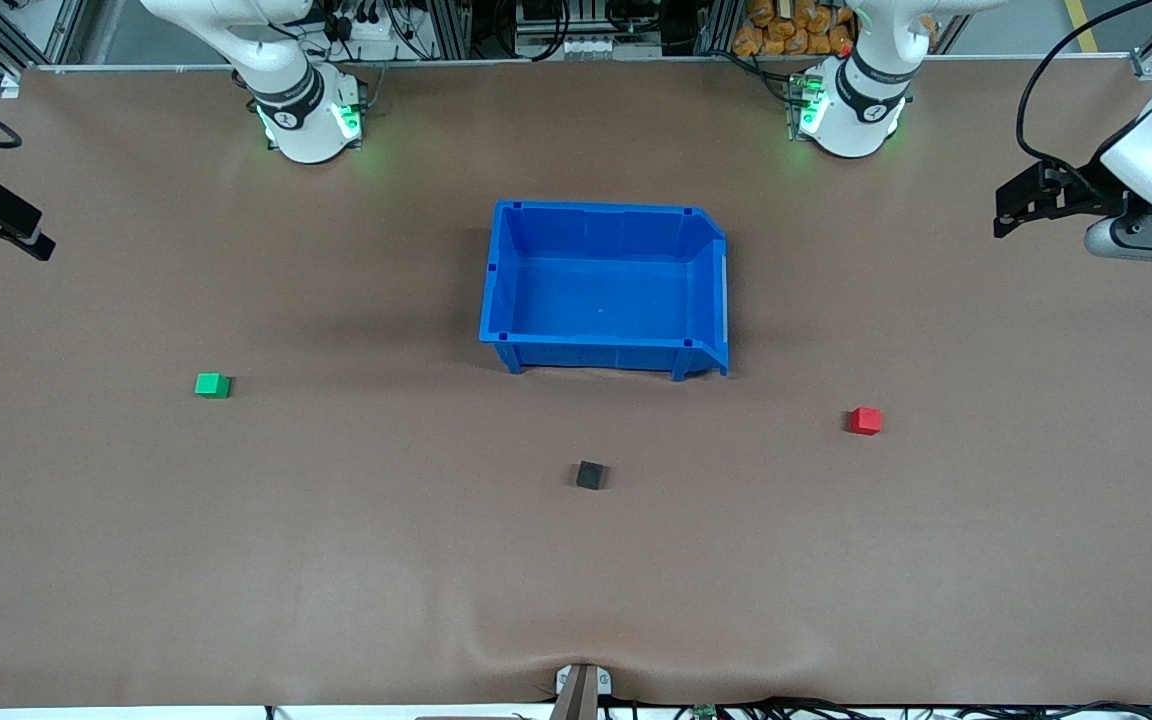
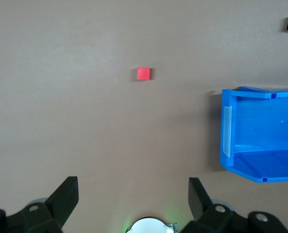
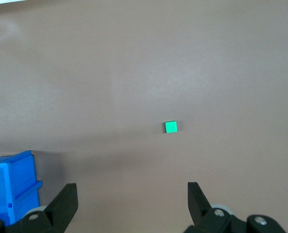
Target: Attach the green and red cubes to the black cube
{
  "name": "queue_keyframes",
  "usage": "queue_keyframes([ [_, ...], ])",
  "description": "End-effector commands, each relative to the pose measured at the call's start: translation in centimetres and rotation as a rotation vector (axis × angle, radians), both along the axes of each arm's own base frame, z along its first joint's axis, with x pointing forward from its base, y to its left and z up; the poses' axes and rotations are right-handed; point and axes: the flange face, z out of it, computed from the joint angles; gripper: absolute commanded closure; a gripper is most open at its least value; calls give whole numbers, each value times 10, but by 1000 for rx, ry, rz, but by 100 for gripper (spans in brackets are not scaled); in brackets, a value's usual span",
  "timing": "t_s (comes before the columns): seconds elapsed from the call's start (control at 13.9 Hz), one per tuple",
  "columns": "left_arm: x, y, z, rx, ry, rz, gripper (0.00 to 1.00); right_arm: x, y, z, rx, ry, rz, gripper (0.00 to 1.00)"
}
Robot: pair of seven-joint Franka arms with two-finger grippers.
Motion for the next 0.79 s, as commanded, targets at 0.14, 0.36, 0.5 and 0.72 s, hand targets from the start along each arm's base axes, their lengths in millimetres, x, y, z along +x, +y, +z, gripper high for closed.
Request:
queue_keyframes([
  [0.14, 0, 3, 2, 11, -7, -7, 0, -11, 0, 3, 10, -2, 8, 0],
  [0.36, 20, -2, -34, 13, 58, -11, 0, -8, 0, 10, 9, -21, 4, 0],
  [0.5, 34, -8, -66, 22, 112, -16, 0, -5, 0, 9, 5, -20, 0, 0],
  [0.72, 55, -8, -116, 17, 185, -11, 0, 3, -11, -5, 8, 4, -15, 0],
])
